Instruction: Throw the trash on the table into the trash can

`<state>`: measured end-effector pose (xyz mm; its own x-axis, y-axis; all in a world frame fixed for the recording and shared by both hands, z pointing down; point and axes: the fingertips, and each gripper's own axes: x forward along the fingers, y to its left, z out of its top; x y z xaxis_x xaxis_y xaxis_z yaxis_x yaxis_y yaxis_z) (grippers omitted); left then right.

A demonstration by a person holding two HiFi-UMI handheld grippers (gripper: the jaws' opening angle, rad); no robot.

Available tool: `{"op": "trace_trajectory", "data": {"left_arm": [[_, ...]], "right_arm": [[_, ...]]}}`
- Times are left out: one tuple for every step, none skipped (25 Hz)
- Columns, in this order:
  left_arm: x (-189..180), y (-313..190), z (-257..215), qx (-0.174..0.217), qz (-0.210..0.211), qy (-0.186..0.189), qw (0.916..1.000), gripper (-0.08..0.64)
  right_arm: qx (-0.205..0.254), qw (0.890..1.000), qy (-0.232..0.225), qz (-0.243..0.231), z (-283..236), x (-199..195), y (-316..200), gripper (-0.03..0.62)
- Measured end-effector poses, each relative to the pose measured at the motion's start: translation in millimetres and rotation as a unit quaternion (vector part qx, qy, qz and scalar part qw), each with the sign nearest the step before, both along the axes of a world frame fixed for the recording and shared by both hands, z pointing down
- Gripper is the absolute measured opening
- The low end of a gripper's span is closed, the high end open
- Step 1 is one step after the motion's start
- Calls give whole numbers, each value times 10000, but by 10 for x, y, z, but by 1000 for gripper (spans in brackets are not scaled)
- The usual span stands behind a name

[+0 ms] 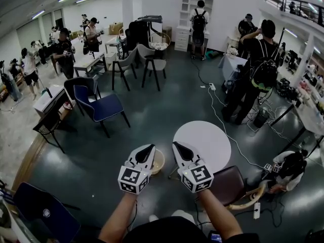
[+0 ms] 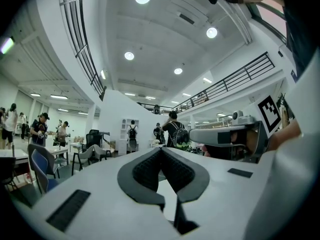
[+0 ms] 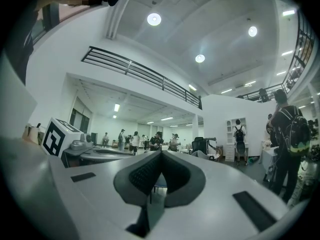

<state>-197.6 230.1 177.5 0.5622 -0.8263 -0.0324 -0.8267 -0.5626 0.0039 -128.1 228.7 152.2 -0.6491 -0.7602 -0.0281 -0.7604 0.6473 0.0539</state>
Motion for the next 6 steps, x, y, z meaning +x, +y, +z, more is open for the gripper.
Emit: {"op": "trace_trajectory", "data": {"left_arm": [[7, 3, -11, 13, 2, 15, 10000, 14], [18, 9, -22, 27, 10, 17, 10000, 14], [29, 15, -33, 38, 23, 10, 10000, 14], [38, 21, -45, 48, 36, 2, 10000, 14], [45, 25, -58, 57, 47, -5, 10000, 14], [52, 30, -71, 66, 57, -10, 10000, 14]], "right_arm": [[-3, 10000, 0, -5, 5, -3, 2, 18], [-8, 10000, -1, -9, 7, -6, 6, 18], [-13, 10000, -4, -12, 6, -9, 10, 18], [-16, 10000, -9, -14, 2, -12, 15, 18], [-17, 10000, -14, -16, -4, -15, 20, 18], [-18, 10000, -20, -17, -10, -18, 26, 18]]}}
